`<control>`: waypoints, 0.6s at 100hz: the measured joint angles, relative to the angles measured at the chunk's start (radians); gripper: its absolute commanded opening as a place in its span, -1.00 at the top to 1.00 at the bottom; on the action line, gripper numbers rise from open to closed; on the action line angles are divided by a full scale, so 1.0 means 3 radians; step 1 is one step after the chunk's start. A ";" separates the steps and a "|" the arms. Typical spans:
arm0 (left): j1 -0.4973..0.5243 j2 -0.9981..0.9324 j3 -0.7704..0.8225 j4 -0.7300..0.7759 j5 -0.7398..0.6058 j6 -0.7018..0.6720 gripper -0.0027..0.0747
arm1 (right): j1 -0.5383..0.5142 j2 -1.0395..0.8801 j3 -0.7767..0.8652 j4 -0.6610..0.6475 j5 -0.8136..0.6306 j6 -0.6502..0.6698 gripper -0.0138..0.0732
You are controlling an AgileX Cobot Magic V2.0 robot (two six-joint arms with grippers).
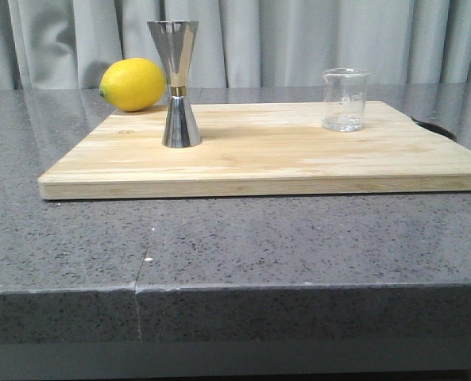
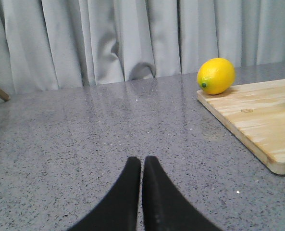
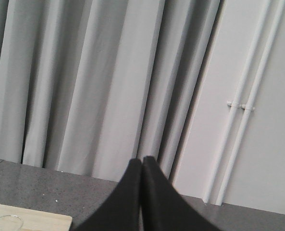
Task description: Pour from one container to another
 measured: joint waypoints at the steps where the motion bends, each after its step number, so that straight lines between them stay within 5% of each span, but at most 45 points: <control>1: 0.0000 0.0000 0.0000 0.0000 0.0000 0.0000 0.98 | 0.0000 0.0000 0.0000 0.0000 0.0000 0.0000 0.84; 19: 0.0000 0.0000 0.0000 0.0000 0.0000 0.0000 0.98 | 0.0000 -0.0076 0.0319 0.0373 -0.0026 0.0068 0.84; 60: 0.0000 0.0000 0.0000 0.0000 0.0008 0.0000 0.98 | 0.0000 -0.1085 0.2225 0.0737 -0.0451 0.0513 0.84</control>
